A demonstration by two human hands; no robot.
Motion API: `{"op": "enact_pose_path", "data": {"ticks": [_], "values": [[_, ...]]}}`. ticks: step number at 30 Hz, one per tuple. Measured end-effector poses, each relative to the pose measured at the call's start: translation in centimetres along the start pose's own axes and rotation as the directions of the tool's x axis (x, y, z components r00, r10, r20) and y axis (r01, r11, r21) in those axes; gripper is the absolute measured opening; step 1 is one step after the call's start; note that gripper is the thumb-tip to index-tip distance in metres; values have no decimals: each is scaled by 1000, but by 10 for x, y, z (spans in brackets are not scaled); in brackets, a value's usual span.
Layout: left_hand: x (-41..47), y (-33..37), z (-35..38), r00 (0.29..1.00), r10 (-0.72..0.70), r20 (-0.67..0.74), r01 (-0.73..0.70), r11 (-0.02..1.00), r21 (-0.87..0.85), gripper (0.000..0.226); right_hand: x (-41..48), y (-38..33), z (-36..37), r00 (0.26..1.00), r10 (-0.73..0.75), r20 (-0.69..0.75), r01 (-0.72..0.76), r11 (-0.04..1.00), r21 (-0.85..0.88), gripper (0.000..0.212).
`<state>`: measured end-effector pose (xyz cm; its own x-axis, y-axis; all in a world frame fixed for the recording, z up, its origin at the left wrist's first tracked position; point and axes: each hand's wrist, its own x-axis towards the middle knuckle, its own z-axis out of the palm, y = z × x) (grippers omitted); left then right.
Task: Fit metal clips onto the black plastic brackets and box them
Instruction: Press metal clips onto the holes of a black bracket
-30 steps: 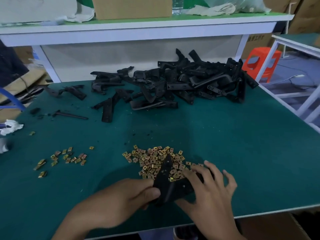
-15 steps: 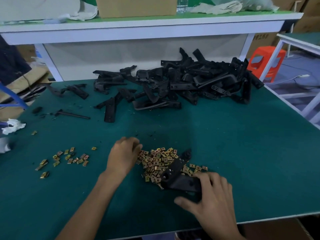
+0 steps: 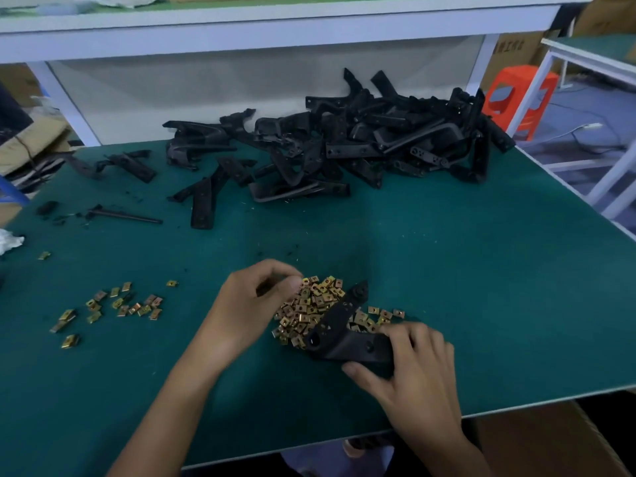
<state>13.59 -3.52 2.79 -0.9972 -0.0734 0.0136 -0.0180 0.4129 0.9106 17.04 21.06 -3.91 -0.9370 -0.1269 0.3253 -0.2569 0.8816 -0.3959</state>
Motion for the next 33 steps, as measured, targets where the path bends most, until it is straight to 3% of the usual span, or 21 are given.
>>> {"op": "enact_pose_path", "data": {"ticks": [6, 12, 15, 19, 22, 28, 33], "values": [[-30, 4, 4, 987, -96, 129, 147, 866, -477, 30, -1, 2, 2, 1000, 14, 5, -14, 1000, -11, 68], [-39, 0, 1, 979, -124, 163, 199, 764, -614, 36, -3, 2, 3, 999, -13, -33, 13, 1000, -15, 69], [-41, 1, 3, 983, -99, 155, 174, 770, -614, 30, -3, 2, 4, 999, -20, -42, 19, 1000, -15, 67], [-41, 3, 15, 989, -108, 99, 141, 893, -427, 27, -3, 2, 4, 999, -25, -39, 24, 1000, -19, 68], [-40, 4, 22, 991, -117, 61, 132, 898, -419, 20, -3, 3, 4, 999, -28, -31, 27, 999, -25, 69], [-37, 3, 23, 988, -141, 61, 154, 920, -362, 33, -2, 3, 5, 999, -33, -24, 32, 999, -36, 69], [-38, 5, 19, 988, -130, 81, 150, 930, -335, 20, -3, 2, 5, 999, -41, -27, 40, 999, -28, 72]]}}
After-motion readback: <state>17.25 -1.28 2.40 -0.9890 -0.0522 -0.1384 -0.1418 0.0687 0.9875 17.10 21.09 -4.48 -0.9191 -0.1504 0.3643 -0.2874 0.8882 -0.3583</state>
